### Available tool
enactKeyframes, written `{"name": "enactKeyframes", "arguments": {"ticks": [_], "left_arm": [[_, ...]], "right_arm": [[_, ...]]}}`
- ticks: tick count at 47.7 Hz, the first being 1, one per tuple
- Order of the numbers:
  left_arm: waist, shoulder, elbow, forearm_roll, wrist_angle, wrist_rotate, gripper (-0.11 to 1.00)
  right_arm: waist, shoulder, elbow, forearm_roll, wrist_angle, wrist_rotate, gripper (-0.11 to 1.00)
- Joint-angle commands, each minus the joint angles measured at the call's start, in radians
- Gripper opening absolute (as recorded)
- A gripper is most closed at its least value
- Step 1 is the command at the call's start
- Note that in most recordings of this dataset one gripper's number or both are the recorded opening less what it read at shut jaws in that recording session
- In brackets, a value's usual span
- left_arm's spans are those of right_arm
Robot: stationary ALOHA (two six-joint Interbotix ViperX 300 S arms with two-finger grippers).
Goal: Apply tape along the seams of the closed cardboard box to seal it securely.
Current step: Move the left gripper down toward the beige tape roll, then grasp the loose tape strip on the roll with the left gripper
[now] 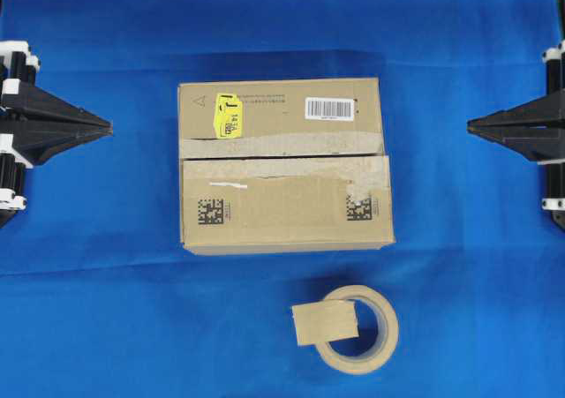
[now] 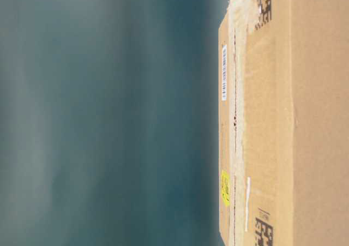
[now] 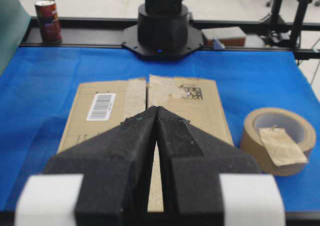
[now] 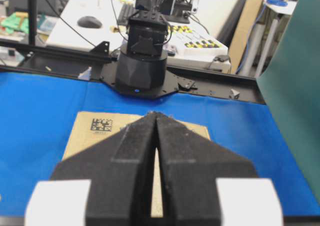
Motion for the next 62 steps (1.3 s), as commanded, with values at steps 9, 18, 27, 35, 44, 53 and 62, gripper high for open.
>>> {"name": "enactKeyframes", "arguments": {"ticks": [9,18,27,35,44,53,62], "left_arm": [[-0.089,0.029,-0.020,-0.008,-0.031,0.229,0.00],[-0.181,0.084,-0.018,-0.008,-0.132,0.342,0.00],[-0.265,0.181,-0.032,-0.009,-0.192,0.525,0.01],[-0.325,0.299,-0.055,-0.009,-0.256,0.649,0.08],[-0.354,0.512,-0.120,-0.009,-0.258,0.811,0.57],[-0.383,0.767,-0.250,-0.009,-0.227,1.055,0.65],[-0.396,0.951,-0.379,-0.011,-0.163,1.256,0.66]], "right_arm": [[0.006,0.028,-0.041,0.000,-0.009,0.006,0.00],[0.005,0.066,-0.043,0.000,-0.032,0.008,0.00],[0.005,0.104,-0.048,0.000,-0.069,0.009,0.00],[0.005,0.118,-0.049,0.000,-0.083,0.008,0.00],[0.005,0.124,-0.049,0.000,-0.086,-0.002,0.00],[0.005,0.126,-0.048,-0.002,-0.086,-0.005,0.00],[0.006,0.130,-0.048,-0.005,-0.081,-0.008,0.00]]}}
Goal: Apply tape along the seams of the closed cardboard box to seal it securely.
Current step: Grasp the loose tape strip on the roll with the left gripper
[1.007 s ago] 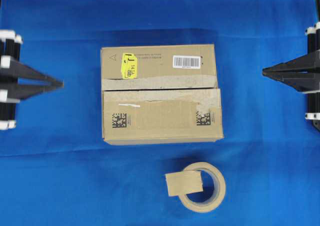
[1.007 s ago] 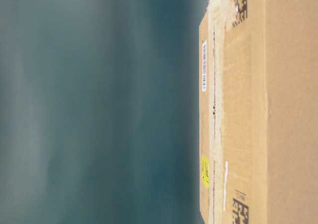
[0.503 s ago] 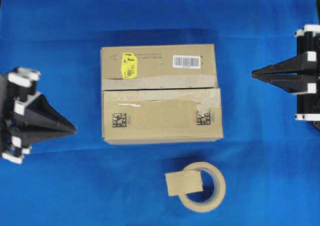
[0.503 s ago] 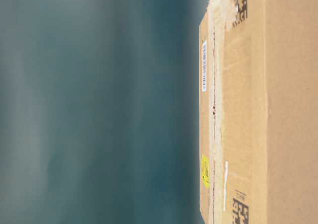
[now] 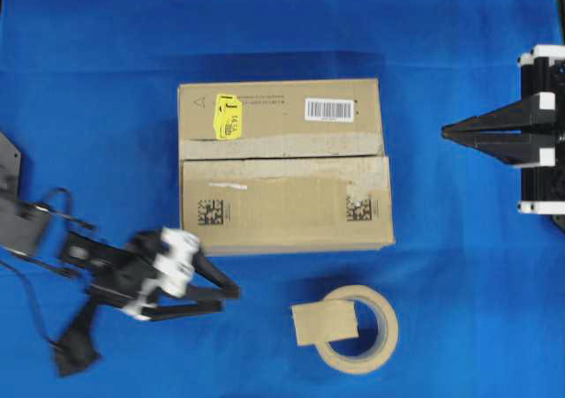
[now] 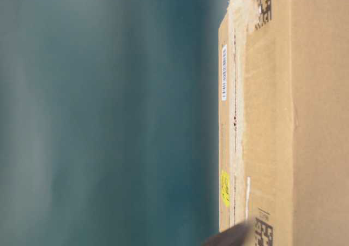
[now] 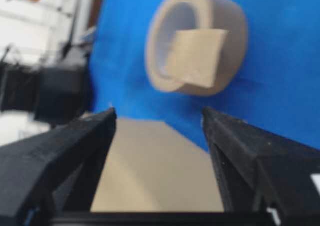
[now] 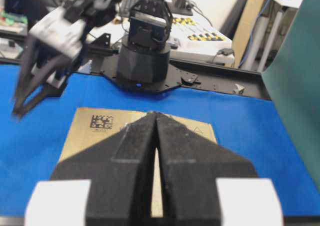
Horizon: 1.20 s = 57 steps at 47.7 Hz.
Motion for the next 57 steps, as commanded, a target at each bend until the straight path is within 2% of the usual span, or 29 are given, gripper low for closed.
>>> {"name": "enactKeyframes", "arguments": {"ticks": [1,7,13,24,36,42,50,54,57], "left_arm": [[-0.002,0.060,-0.071,-0.003,0.015,0.055,0.66],[-0.002,0.143,-0.144,-0.009,0.023,0.114,0.66],[0.009,0.213,-0.202,-0.009,0.026,0.137,0.66],[0.028,0.308,-0.282,-0.008,0.026,0.152,0.66],[0.038,0.324,-0.299,-0.009,0.067,0.156,0.61],[0.034,0.325,-0.305,-0.009,0.095,0.156,0.48],[0.025,0.328,-0.311,-0.009,0.100,0.146,0.16],[0.023,0.328,-0.316,-0.011,0.098,0.138,0.04],[0.021,0.330,-0.321,-0.020,0.100,0.132,0.02]], "right_arm": [[0.002,0.006,-0.025,-0.005,-0.008,-0.003,0.00],[0.003,0.006,-0.025,-0.009,-0.006,-0.005,0.00],[0.003,0.006,-0.025,-0.011,-0.003,-0.005,0.00],[0.002,0.006,-0.025,-0.012,0.009,-0.005,0.00],[0.002,0.006,-0.023,-0.012,0.026,-0.005,0.00],[0.003,0.006,-0.023,-0.012,0.032,-0.005,0.00],[0.003,0.008,-0.021,-0.012,0.032,-0.005,0.00],[0.003,0.012,-0.020,-0.012,0.034,-0.003,0.00],[0.003,0.015,-0.021,-0.012,0.037,-0.002,0.00]]}}
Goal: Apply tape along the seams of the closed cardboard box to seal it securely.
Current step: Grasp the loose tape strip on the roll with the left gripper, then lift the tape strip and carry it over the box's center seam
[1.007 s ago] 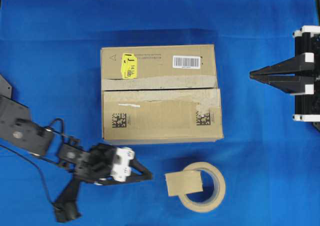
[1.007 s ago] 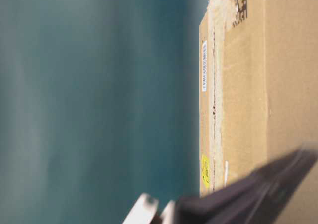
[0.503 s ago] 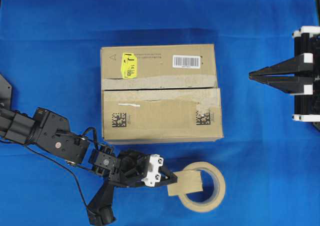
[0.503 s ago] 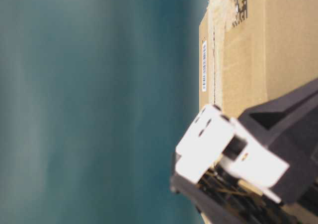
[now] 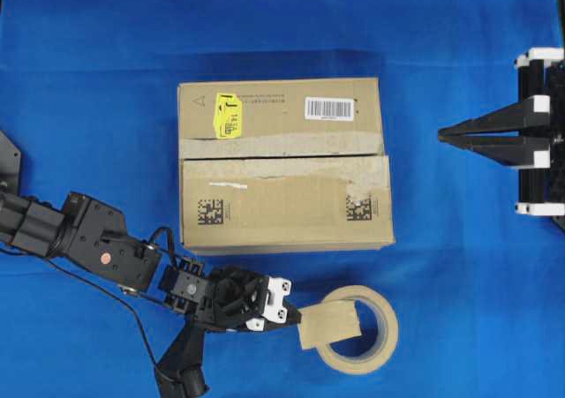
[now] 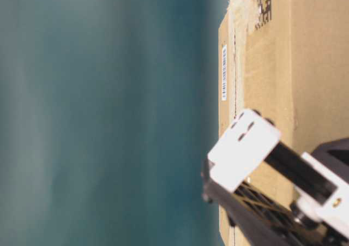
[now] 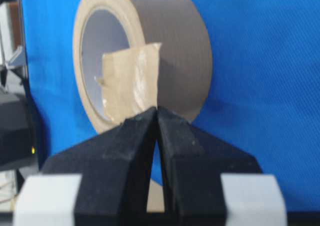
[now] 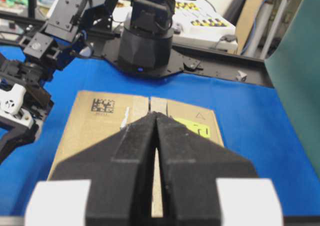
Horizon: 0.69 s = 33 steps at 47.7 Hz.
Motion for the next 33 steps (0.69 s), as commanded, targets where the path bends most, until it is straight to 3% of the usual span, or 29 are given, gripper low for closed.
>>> {"name": "enactKeyframes", "arguments": {"ticks": [1,15,33], "left_arm": [[-0.003,-0.012,-0.023,-0.009,-0.005,-0.005,0.02],[-0.002,-0.058,0.006,-0.011,-0.005,-0.008,0.02],[0.066,-0.354,0.123,-0.008,-0.020,0.051,0.02]], "right_arm": [[0.003,0.008,-0.020,-0.002,0.000,0.003,0.00],[0.003,0.008,-0.020,-0.002,0.015,0.012,0.00],[0.005,0.009,-0.020,-0.002,0.048,0.015,0.00]]}}
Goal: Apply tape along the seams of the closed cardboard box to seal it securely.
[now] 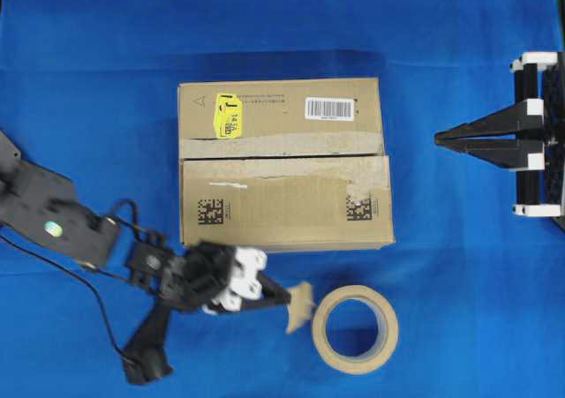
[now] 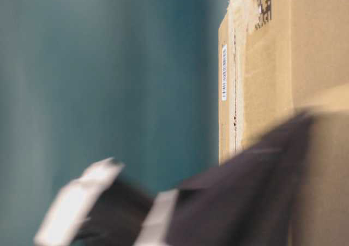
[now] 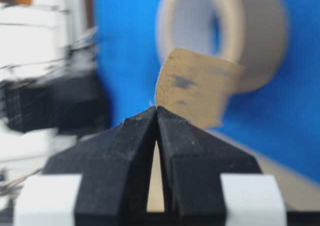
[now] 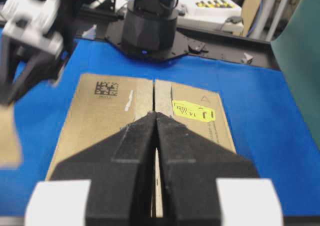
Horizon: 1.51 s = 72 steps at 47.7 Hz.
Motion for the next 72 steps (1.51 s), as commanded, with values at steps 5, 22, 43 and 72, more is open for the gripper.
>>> {"name": "enactKeyframes", "arguments": {"ticks": [5,22,43,72], "left_arm": [[0.057,-0.153,0.034,0.002,-0.037,0.069,0.02],[0.250,-0.160,0.020,0.002,-0.121,0.097,0.02],[0.324,-0.121,-0.014,0.002,0.040,0.092,0.02],[0.359,-0.130,-0.017,0.006,0.287,0.117,0.02]], "right_arm": [[0.005,0.009,-0.021,-0.002,0.003,0.002,0.00],[0.005,0.023,-0.018,-0.002,0.003,0.002,0.00],[-0.003,0.037,-0.018,-0.002,0.074,-0.003,0.00],[-0.009,0.091,-0.023,0.000,0.057,-0.003,0.00]]}}
